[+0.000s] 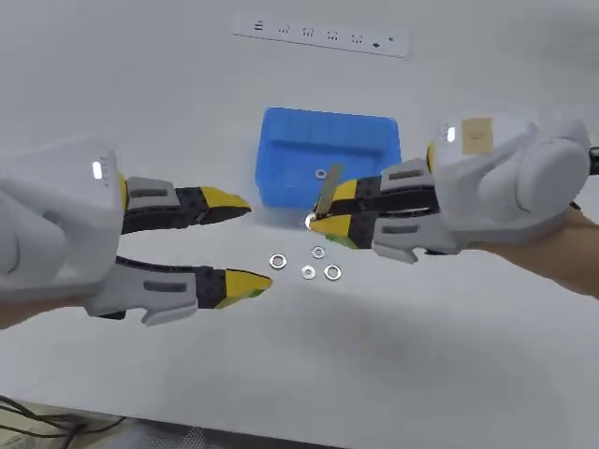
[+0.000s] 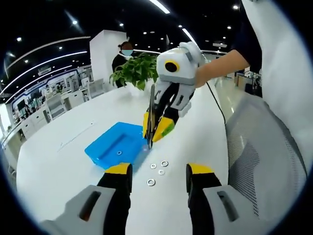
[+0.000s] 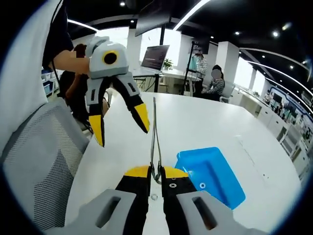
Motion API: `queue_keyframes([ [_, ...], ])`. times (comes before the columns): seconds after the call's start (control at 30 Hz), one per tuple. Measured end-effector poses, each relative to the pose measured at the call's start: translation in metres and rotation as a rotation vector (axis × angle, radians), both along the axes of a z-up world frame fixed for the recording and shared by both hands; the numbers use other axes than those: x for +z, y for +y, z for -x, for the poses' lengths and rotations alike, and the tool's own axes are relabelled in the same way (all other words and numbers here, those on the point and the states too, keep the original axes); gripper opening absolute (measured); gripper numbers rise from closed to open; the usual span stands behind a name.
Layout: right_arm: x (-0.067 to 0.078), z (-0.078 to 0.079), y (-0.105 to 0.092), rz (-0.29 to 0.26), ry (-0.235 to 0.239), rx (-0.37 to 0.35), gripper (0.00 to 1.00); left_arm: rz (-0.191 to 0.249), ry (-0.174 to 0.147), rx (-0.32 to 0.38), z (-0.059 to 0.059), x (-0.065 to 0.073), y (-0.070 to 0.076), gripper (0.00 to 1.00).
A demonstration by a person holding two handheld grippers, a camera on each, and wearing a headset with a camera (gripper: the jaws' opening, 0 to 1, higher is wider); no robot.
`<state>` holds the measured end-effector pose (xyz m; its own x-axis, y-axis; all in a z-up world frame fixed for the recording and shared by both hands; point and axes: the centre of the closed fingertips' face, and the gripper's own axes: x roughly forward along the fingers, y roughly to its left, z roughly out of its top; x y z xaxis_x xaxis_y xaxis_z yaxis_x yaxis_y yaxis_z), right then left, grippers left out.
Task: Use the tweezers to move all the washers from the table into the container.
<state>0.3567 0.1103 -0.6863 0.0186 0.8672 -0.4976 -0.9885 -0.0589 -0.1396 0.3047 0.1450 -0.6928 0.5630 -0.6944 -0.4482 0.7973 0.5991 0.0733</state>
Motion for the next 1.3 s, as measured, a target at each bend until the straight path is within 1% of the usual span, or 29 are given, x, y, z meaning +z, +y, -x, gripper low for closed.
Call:
queue_keyframes([
  [0.03,0.007,-0.003,-0.001,-0.013,-0.005,-0.012,0.09,-0.001,-0.001,0.011,0.0,-0.001,0.003,0.52],
  [0.07,0.015,-0.008,-0.002,-0.023,-0.019,-0.025,0.09,0.005,0.001,0.026,0.001,-0.001,0.007,0.52],
  [0.13,0.026,-0.017,-0.003,-0.04,-0.039,-0.038,0.09,0.016,0.003,0.051,0.002,-0.003,0.012,0.54],
  [0.17,0.029,-0.02,-0.003,-0.051,-0.041,-0.047,0.09,0.017,0.001,0.056,0.002,-0.003,0.014,0.55],
  [0.2,0.029,-0.026,-0.003,-0.049,-0.026,-0.061,0.09,0.017,0.001,0.059,0.003,-0.004,0.015,0.55],
  [0.27,0.027,-0.036,-0.003,-0.03,-0.056,-0.062,0.09,0.023,-0.003,0.069,0.003,-0.003,0.017,0.55],
  [0.3,0.025,-0.043,0.0,-0.028,-0.056,-0.068,0.09,0.033,-0.01,0.08,0.002,-0.001,0.019,0.56],
  [0.37,0.022,-0.056,0.004,-0.035,-0.041,-0.086,0.09,0.048,-0.019,0.104,0.0,0.002,0.022,0.6],
  [0.4,0.021,-0.058,0.005,-0.037,-0.038,-0.089,0.09,0.06,-0.02,0.118,-0.001,0.003,0.024,0.63],
  [0.43,0.019,-0.065,0.009,-0.047,-0.012,-0.1,0.09,0.066,-0.02,0.126,-0.001,0.004,0.025,0.64],
  [0.5,0.011,-0.075,0.014,-0.049,0.022,-0.113,0.09,0.067,-0.022,0.142,-0.002,0.003,0.03,0.66],
  [0.53,0.007,-0.078,0.016,-0.045,0.028,-0.115,0.09,0.073,-0.019,0.151,-0.002,0.003,0.032,0.67],
  [0.57,0.0,-0.083,0.017,-0.034,0.04,-0.118,0.09,0.075,-0.017,0.154,-0.001,0.002,0.033,0.69],
  [0.67,-0.019,-0.093,0.02,-0.008,0.061,-0.13,0.09,0.095,-0.01,0.171,0.0,0.001,0.036,0.75],
  [0.73,-0.032,-0.099,0.02,0.018,0.065,-0.136,0.09,0.098,0.004,0.174,0.002,-0.002,0.035,0.78],
  [0.8,-0.042,-0.104,0.021,0.031,0.074,-0.144,0.09,0.107,0.011,0.172,0.003,-0.004,0.032,0.81],
  [0.87,-0.05,-0.108,0.021,0.044,0.085,-0.152,0.09,0.13,0.02,0.172,0.003,-0.004,0.028,0.87],
  [0.93,-0.055,-0.11,0.021,0.052,0.09,-0.154,0.09,0.142,0.027,0.171,0.002,-0.004,0.025,0.93],
  [1.07,-0.065,-0.11,0.021,0.067,0.104,-0.149,0.09,0.139,0.03,0.178,-0.002,-0.005,0.024,0.99],
  [1.1,-0.068,-0.11,0.021,0.073,0.107,-0.148,0.09,0.14,0.03,0.185,-0.004,-0.004,0.025,0.99],
  [1.17,-0.074,-0.109,0.021,0.086,0.109,-0.14,0.09,0.136,0.02,0.205,-0.007,-0.003,0.028,1.0],
  [1.23,-0.077,-0.108,0.021,0.095,0.111,-0.13,0.09,0.132,0.027,0.213,-0.009,-0.004,0.03,1.0],
  [1.3,-0.08,-0.107,0.021,0.1,0.111,-0.124,0.09,0.122,0.019,0.221,-0.01,-0.003,0.033,1.0],
])
